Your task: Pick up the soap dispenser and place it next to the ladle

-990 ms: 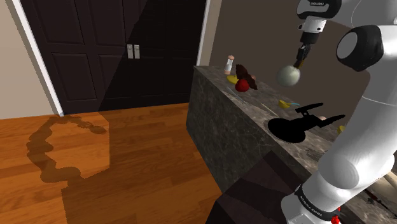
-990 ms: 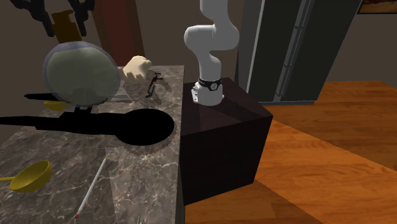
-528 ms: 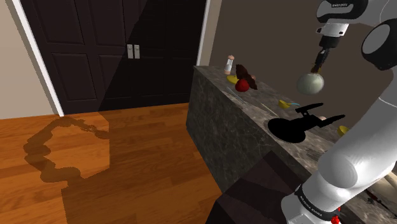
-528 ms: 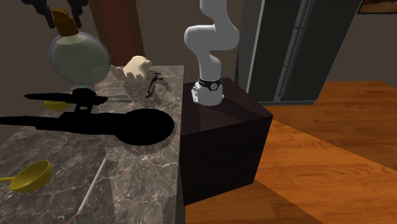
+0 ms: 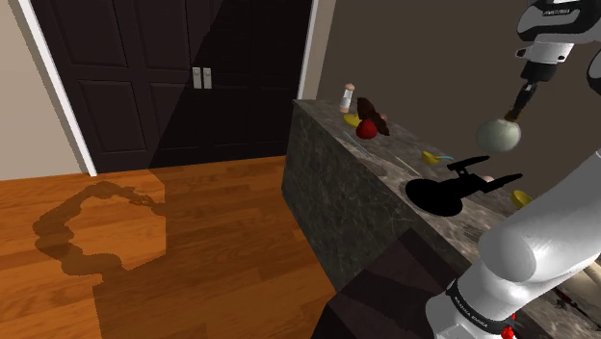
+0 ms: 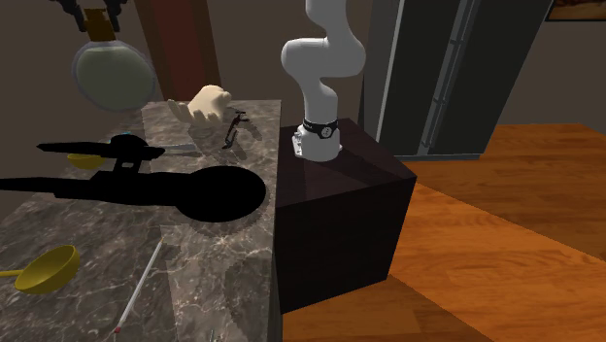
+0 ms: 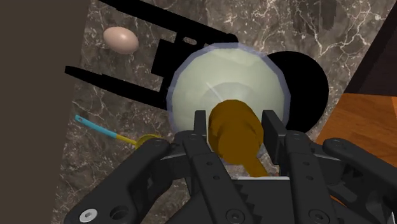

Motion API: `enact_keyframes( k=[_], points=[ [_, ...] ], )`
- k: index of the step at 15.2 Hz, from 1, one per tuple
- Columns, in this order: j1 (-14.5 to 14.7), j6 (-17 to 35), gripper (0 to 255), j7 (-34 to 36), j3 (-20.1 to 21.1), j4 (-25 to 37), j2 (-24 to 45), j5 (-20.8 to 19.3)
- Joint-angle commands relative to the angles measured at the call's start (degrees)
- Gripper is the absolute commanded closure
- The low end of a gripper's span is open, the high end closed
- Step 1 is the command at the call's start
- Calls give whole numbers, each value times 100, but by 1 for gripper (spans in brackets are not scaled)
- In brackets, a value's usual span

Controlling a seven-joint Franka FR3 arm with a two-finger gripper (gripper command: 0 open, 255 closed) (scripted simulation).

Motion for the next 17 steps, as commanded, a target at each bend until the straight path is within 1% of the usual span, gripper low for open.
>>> enact_keyframes(
  k=[1, 6, 10, 14, 17],
  points=[
    [-87, 61, 255, -156, -78, -207, -222, -146],
    [-354, 145, 255, -721, -404, -362, -447, -319],
    [-560, 213, 255, -1242, -729, -366, -497, -376],
    [-763, 287, 255, -1839, -1119, -264, -407, -324],
    [-911, 348, 255, -2352, -1470, -118, -226, -183]
  ],
)
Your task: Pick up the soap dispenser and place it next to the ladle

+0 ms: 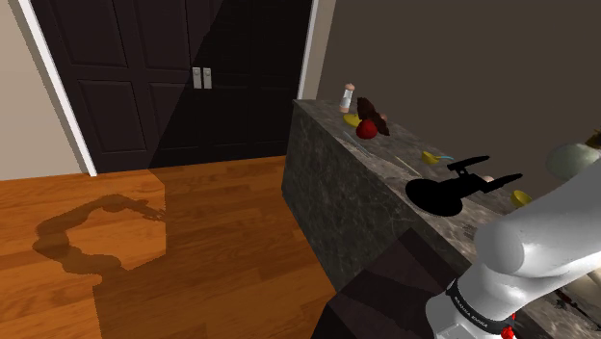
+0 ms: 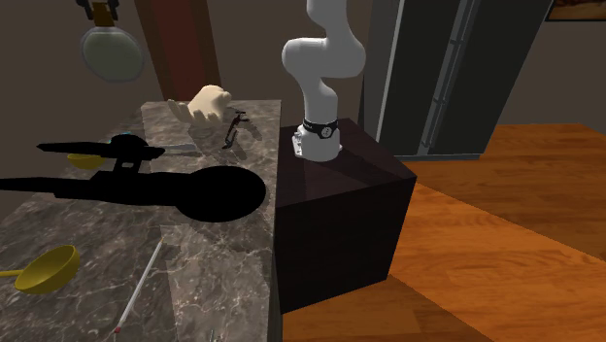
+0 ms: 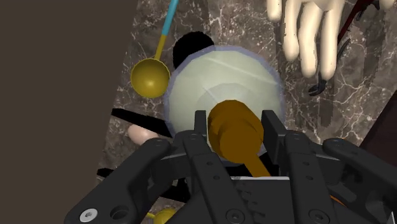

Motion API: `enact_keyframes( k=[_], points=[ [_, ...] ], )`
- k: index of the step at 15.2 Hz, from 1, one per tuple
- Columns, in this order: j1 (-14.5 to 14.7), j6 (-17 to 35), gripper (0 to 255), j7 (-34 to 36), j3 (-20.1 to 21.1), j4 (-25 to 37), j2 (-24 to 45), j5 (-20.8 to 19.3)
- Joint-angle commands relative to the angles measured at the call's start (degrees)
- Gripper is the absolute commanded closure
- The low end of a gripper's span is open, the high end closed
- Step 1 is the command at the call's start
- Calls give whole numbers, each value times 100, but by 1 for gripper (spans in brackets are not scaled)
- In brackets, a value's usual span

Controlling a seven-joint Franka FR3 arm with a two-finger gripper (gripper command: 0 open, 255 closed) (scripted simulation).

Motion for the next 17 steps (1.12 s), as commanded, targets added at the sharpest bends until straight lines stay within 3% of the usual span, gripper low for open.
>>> enact_keyframes(
  k=[1, 5, 8, 11, 13, 17],
  points=[
    [-104, 67, 255, -384, -254, 107, 172, 142],
    [-405, 136, 255, -1239, -780, 432, 701, 633],
    [-829, 137, 255, -1994, -1106, 767, 1302, 1233],
    [-1532, 48, 255, -2743, -1201, 1202, 1972, 1912],
    [-2204, -91, 255, -3275, -1160, 1634, 2496, 2433],
    [-2078, 272, 255, -3192, -1111, 1197, 2349, 2286]
  ],
)
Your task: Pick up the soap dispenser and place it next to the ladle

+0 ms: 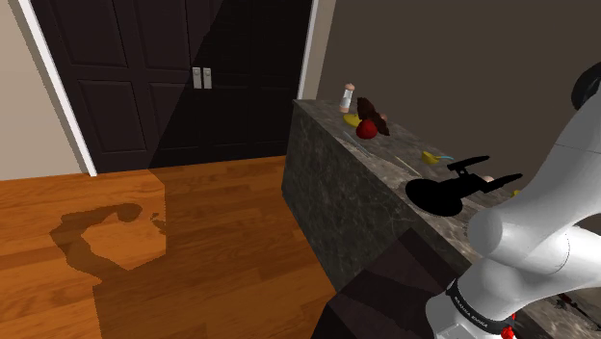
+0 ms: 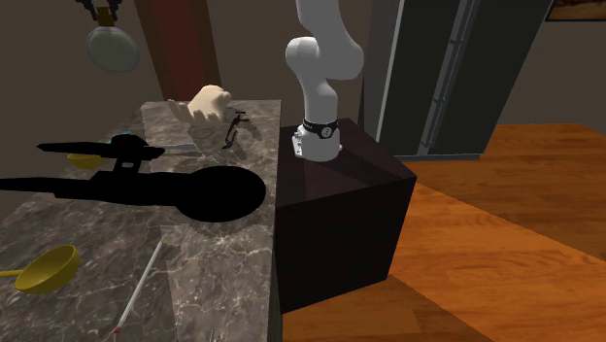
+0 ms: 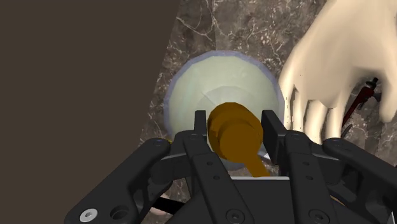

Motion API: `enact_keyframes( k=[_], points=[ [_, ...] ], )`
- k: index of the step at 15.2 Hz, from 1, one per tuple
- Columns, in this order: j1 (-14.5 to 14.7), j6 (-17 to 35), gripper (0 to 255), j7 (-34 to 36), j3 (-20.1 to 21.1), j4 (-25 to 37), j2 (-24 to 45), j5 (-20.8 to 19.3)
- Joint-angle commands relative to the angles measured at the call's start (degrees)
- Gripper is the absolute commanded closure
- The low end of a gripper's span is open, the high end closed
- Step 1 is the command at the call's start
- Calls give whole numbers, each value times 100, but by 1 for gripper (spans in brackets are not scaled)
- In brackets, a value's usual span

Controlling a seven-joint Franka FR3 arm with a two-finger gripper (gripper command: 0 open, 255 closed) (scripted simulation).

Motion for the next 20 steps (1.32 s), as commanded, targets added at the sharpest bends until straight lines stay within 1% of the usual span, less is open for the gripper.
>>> enact_keyframes(
  k=[1, 10, 20],
  points=[
    [38, 155, 255, -2, -5, -168, -24, -17],
    [255, 887, 255, 64, -24, -977, -132, -106],
    [294, 1633, 255, 27, 40, -1693, -55, -8]
  ],
)
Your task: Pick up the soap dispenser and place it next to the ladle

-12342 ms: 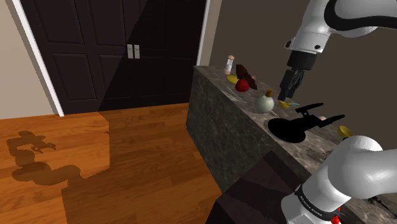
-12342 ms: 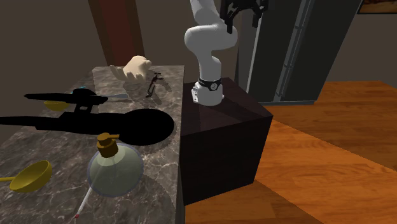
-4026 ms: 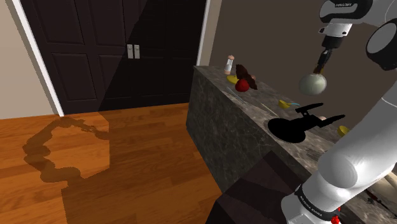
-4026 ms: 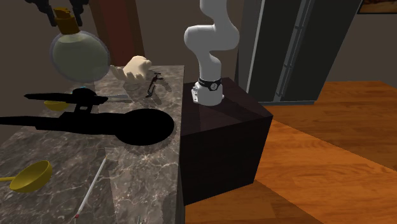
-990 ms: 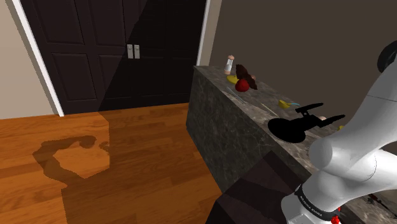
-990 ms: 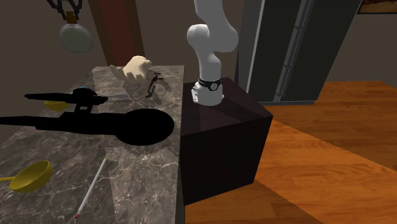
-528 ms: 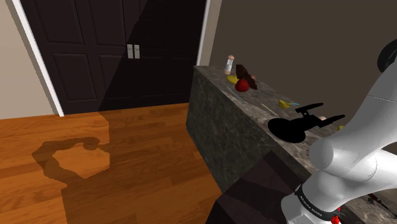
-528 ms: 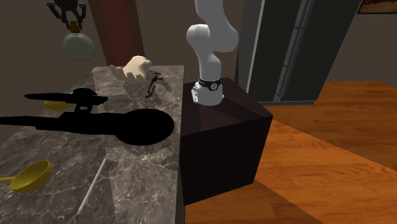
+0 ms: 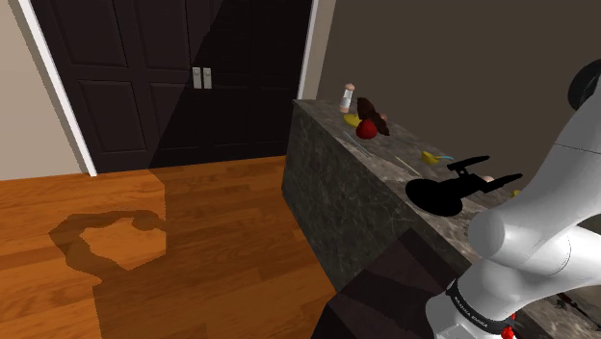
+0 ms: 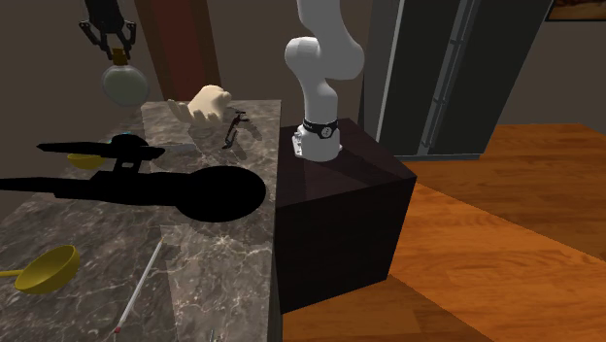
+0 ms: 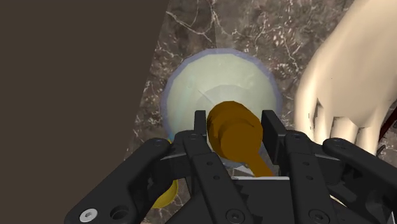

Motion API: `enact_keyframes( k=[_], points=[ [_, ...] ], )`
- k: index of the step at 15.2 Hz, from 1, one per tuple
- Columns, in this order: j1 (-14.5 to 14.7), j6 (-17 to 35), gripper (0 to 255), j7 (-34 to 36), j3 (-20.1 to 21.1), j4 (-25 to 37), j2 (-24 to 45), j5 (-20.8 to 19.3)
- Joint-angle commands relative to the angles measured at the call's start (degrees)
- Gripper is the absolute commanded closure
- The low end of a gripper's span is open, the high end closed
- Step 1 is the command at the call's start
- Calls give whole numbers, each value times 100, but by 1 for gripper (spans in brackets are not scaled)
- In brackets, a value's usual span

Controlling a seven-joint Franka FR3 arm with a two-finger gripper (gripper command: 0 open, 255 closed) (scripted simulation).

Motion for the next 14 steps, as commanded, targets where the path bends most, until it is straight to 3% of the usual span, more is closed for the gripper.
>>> enact_keyframes(
  k=[1, 14],
  points=[
    [6, 148, 255, -10, 15, -136, 17, 25],
    [-191, 1025, 255, -233, 277, -812, 382, 435]
  ],
)
